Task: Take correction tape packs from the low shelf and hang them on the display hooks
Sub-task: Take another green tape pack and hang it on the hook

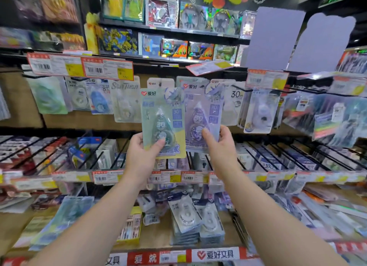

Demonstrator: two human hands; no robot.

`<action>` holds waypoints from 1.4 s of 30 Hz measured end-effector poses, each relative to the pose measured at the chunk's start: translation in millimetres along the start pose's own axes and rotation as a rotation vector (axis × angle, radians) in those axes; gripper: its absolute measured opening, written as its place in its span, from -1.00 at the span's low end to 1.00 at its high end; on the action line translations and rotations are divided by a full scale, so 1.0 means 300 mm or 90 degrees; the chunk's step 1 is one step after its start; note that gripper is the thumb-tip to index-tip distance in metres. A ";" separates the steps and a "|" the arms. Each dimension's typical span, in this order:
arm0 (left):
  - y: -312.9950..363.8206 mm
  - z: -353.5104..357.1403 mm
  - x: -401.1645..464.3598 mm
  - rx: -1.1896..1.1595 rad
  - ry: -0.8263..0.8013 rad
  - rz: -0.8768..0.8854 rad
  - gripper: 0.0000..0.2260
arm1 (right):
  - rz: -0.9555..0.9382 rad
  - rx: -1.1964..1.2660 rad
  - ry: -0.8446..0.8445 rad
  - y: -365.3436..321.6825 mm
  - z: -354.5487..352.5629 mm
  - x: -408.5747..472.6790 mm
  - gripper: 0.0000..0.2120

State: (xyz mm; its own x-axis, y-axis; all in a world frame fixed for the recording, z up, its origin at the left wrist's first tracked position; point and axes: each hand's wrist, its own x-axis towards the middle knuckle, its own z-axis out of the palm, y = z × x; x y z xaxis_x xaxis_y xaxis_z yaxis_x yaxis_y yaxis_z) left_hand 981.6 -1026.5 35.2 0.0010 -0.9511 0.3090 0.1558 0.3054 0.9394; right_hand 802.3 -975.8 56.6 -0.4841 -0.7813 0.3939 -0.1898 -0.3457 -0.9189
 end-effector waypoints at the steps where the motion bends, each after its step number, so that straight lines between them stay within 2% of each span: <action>1: 0.000 0.009 0.006 -0.003 0.008 0.000 -0.76 | -0.007 0.000 -0.008 0.004 0.001 0.024 -0.80; 8: -0.026 0.037 0.032 -0.009 0.029 -0.011 -0.72 | -0.040 0.002 -0.046 0.029 -0.014 0.078 -0.87; 19: -0.050 0.036 0.035 -0.031 0.027 0.004 -0.68 | -0.007 0.075 -0.067 0.068 -0.020 0.095 -0.79; 21: -0.049 0.033 0.033 -0.040 0.022 0.005 -0.64 | 0.007 0.066 -0.077 0.070 -0.021 0.101 -0.78; 24: -0.050 0.027 0.032 -0.045 0.018 0.001 -0.56 | 0.044 0.004 -0.105 0.091 -0.025 0.112 -0.86; 29: -0.065 0.019 0.040 -0.033 0.028 -0.006 -0.70 | 0.111 -0.086 -0.095 0.151 -0.036 0.134 -0.78; 42: -0.069 0.030 0.074 -0.014 0.034 -0.003 -0.72 | 0.161 -0.087 -0.050 0.180 -0.008 0.242 -0.65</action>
State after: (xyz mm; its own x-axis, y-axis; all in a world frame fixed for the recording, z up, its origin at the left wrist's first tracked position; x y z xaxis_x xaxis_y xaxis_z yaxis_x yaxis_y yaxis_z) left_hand 969.6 -1053.4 23.9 0.0522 -0.9538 0.2957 0.1776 0.3003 0.9372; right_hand 754.8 -1050.0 35.5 -0.4641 -0.8733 0.1482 -0.1884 -0.0662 -0.9799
